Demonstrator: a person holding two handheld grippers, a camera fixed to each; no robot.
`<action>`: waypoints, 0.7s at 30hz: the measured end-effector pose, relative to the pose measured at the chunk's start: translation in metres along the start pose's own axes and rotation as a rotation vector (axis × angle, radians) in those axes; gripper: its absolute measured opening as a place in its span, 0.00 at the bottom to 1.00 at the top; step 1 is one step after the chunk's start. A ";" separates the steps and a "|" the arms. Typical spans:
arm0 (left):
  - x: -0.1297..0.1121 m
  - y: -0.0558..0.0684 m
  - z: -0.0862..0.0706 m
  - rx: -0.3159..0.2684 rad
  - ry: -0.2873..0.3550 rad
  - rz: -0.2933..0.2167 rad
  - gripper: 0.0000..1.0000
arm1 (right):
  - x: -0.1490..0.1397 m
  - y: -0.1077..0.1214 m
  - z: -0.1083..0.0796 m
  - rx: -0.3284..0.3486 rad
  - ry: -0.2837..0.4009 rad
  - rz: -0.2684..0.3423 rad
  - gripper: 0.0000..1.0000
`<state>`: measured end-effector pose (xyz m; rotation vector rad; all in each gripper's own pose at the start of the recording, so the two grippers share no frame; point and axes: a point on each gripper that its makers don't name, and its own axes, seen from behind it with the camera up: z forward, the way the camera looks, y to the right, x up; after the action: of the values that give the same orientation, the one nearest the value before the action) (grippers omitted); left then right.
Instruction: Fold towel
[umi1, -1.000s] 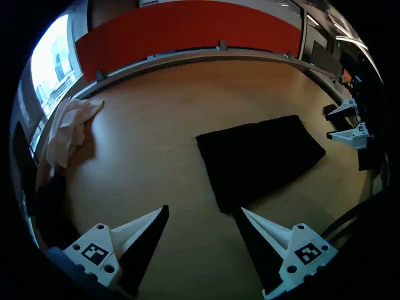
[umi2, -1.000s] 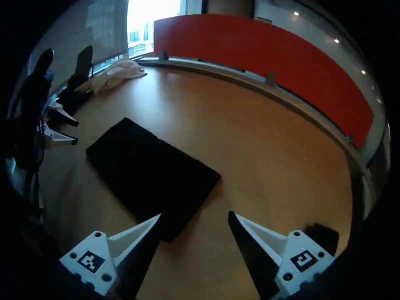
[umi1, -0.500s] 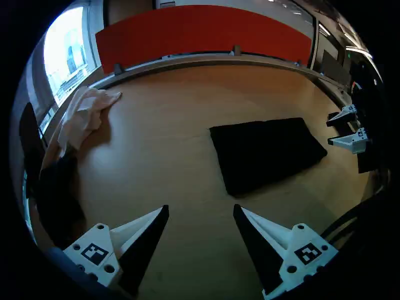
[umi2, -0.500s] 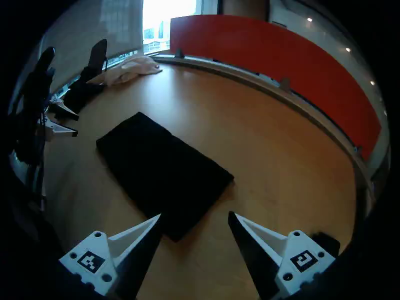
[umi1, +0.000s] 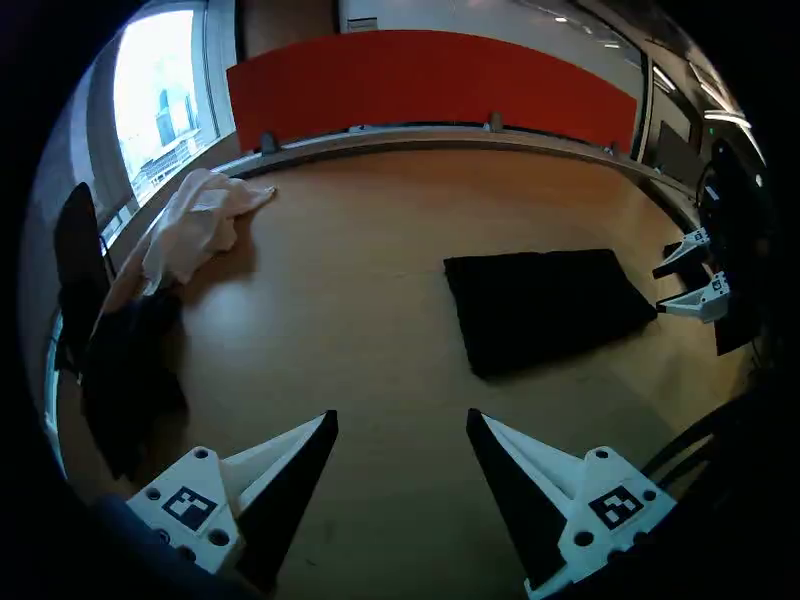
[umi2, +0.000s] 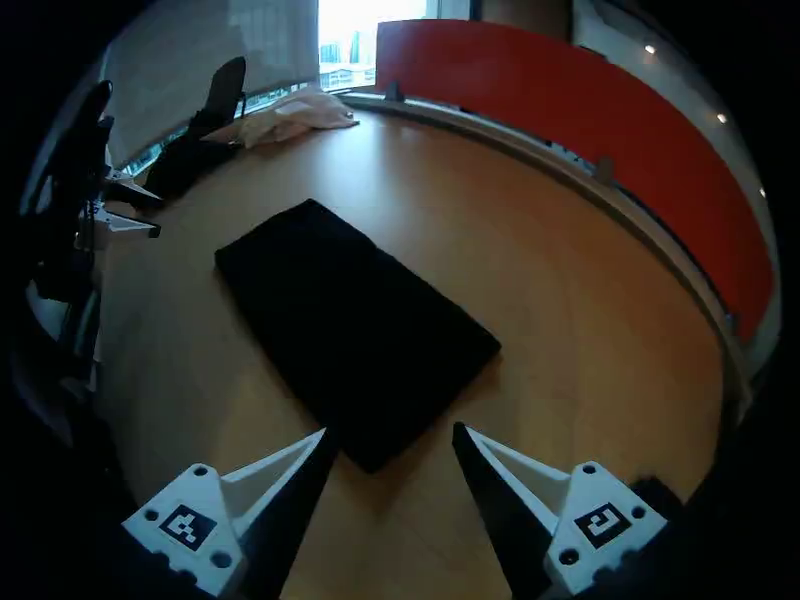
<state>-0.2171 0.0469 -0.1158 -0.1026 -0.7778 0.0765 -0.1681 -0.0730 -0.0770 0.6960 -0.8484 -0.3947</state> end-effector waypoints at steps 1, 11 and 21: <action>-0.002 -0.002 -0.001 0.005 -0.003 0.000 0.96 | -0.001 -0.001 0.001 0.006 -0.005 -0.003 0.84; -0.008 -0.014 -0.014 0.028 0.029 -0.017 0.96 | -0.010 -0.007 0.005 0.041 -0.061 -0.057 0.63; -0.013 -0.020 -0.022 0.045 0.049 -0.018 0.96 | -0.023 -0.012 0.006 0.068 -0.109 -0.061 0.45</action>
<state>-0.2102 0.0239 -0.1384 -0.0542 -0.7278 0.0741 -0.1874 -0.0707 -0.0948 0.7698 -0.9485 -0.4630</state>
